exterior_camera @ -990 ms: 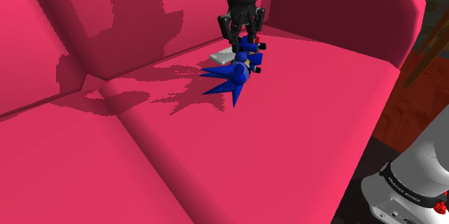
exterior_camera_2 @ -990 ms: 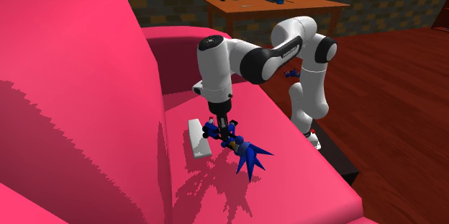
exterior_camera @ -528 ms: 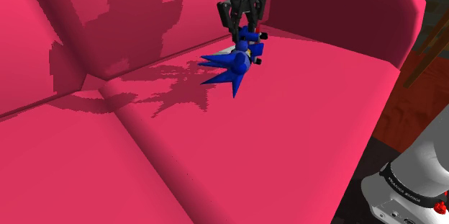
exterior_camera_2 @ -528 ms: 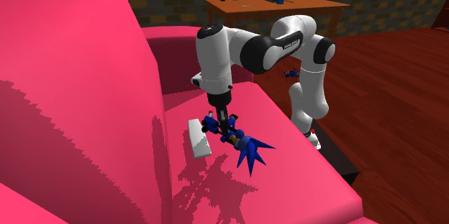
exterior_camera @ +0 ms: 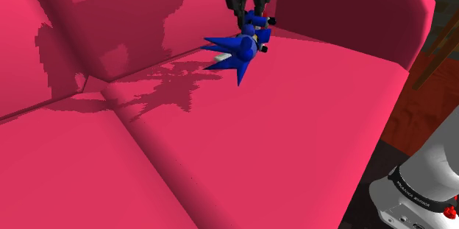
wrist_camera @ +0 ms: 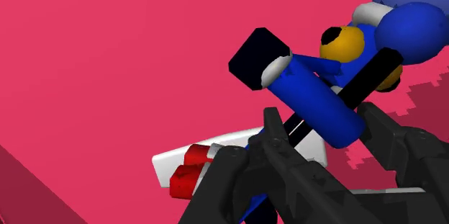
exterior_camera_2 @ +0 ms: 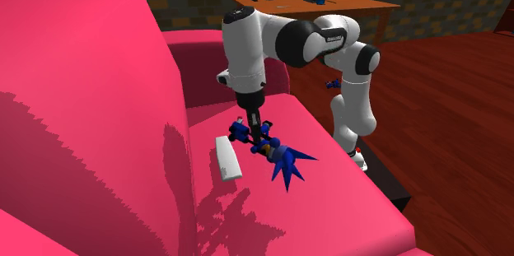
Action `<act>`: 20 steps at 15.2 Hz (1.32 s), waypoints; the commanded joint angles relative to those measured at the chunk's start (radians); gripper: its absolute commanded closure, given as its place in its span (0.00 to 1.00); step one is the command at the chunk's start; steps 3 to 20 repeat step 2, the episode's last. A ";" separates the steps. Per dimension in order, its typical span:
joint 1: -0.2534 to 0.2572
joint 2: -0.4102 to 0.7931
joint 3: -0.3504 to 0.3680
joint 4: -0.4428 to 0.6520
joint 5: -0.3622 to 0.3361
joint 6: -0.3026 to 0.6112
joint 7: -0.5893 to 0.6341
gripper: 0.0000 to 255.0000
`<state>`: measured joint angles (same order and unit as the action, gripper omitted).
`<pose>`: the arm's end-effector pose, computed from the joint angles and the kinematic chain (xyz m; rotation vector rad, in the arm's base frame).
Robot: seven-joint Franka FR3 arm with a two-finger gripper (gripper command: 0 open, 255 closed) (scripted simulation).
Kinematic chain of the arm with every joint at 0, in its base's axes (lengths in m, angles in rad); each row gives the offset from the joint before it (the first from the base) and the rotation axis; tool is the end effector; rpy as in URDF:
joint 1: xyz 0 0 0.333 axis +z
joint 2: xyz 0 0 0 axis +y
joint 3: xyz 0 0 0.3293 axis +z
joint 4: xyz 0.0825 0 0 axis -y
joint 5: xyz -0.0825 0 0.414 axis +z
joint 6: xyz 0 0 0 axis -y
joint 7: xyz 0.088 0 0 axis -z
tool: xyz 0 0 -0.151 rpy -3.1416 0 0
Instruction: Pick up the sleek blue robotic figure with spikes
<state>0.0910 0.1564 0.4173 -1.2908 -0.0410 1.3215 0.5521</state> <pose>0.5359 0.2665 0.6246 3.0989 -0.0816 -0.1688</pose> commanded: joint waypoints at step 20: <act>0.001 0.001 0.000 0.019 0.000 -0.017 0.000 1.00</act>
